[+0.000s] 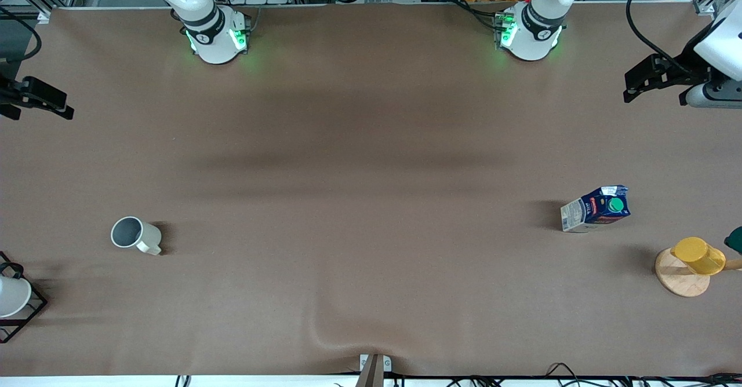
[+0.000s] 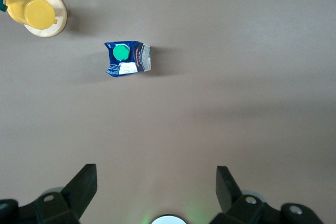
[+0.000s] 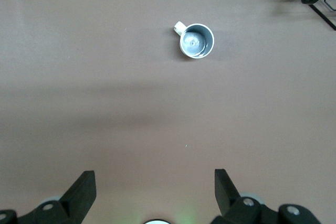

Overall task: Place milk next to cup
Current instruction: 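Move the right gripper toward the white mug while the left gripper approaches the carton, then grasp the white mug with the right gripper while the left gripper reaches the carton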

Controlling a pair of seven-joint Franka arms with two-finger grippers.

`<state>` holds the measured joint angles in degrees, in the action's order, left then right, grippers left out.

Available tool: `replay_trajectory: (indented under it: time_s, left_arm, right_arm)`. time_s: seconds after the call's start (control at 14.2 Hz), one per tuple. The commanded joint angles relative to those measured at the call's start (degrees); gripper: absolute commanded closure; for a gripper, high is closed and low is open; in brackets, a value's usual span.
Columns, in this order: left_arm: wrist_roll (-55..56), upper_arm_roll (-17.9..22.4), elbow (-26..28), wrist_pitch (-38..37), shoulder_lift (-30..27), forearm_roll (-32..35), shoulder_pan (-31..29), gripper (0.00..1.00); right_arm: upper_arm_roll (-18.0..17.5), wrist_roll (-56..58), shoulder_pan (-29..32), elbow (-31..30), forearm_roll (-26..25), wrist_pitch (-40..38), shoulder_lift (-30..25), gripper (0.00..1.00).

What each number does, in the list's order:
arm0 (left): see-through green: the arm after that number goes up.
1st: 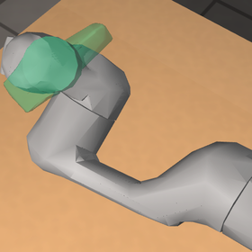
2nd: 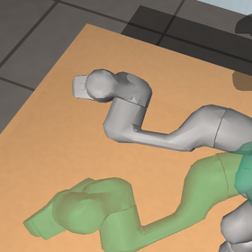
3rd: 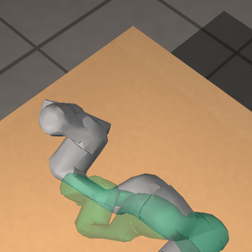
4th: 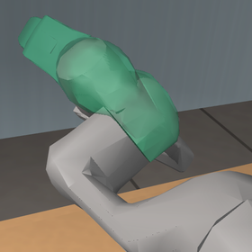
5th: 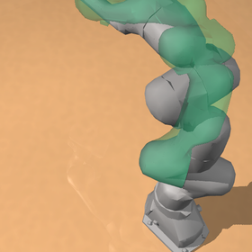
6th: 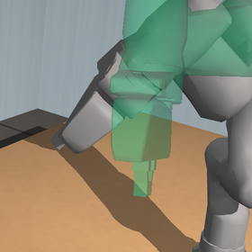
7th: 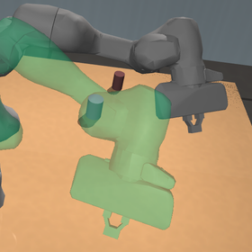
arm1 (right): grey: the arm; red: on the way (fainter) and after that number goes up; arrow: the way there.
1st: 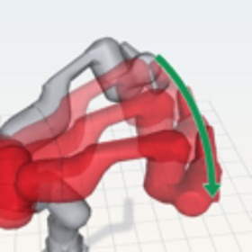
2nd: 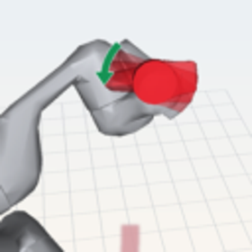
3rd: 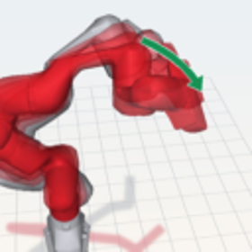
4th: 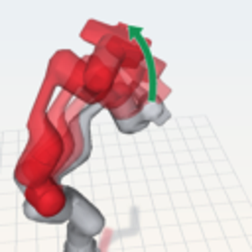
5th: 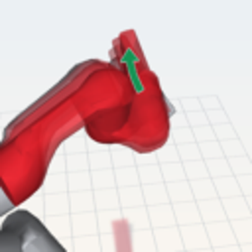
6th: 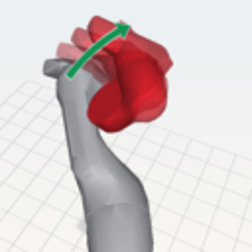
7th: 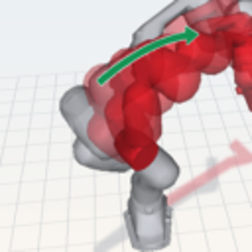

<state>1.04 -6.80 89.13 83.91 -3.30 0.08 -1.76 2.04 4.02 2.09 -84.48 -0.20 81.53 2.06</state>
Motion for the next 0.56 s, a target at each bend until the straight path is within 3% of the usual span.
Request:
replay_trajectory:
  time_s: [0.0,0.49]
  left_arm:
    - [-0.51,0.12,0.34,0.38,-0.75,-0.70,-0.35,0.00]
    - [-0.87,0.29,0.43,1.77,2.14,-2.19,-2.81,0.00]
  right_arm:
    - [-0.02,0.46,0.37,1.42,0.55,-0.23,4.95,0.00]
    - [-0.02,1.16,0.28,1.86,0.29,19.96,20.51,0.00]
